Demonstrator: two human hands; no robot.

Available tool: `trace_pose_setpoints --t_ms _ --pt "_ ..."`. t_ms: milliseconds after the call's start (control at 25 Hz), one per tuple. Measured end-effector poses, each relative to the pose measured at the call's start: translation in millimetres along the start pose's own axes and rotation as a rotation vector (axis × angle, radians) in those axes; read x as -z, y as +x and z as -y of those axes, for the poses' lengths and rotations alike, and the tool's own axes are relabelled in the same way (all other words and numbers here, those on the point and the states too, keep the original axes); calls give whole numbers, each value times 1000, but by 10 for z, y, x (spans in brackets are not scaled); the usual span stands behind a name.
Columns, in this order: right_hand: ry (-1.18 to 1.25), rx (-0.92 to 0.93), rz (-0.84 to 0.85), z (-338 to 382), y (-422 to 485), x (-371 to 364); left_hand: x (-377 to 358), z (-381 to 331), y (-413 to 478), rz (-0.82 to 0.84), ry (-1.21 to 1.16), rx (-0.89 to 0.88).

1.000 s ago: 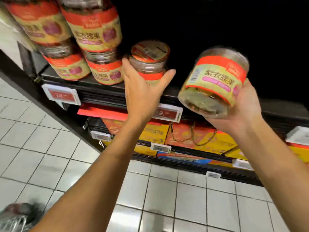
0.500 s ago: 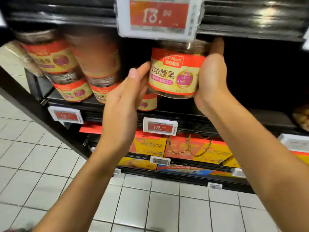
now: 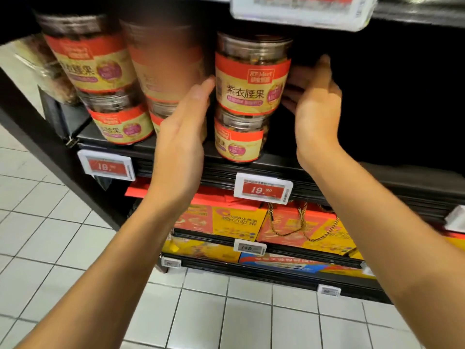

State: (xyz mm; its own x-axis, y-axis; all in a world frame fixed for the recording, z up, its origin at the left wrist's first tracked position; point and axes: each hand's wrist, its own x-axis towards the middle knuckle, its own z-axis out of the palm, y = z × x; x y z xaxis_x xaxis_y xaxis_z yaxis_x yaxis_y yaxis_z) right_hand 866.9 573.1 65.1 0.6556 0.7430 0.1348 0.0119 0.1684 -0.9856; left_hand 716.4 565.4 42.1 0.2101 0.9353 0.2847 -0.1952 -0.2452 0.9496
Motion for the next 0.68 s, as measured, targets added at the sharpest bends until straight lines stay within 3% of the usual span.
trace_pose_setpoints --t_ms 120,320,520,680 --pt "9 22 119 -159 -220 85 -7 44 -21 66 38 36" --pt "-35 9 162 -232 -206 19 -13 50 -30 71 24 49" --pt "105 -50 294 -248 -143 25 -45 80 -110 97 65 21" --pt "133 -78 306 -210 -129 20 14 102 -135 20 66 1"
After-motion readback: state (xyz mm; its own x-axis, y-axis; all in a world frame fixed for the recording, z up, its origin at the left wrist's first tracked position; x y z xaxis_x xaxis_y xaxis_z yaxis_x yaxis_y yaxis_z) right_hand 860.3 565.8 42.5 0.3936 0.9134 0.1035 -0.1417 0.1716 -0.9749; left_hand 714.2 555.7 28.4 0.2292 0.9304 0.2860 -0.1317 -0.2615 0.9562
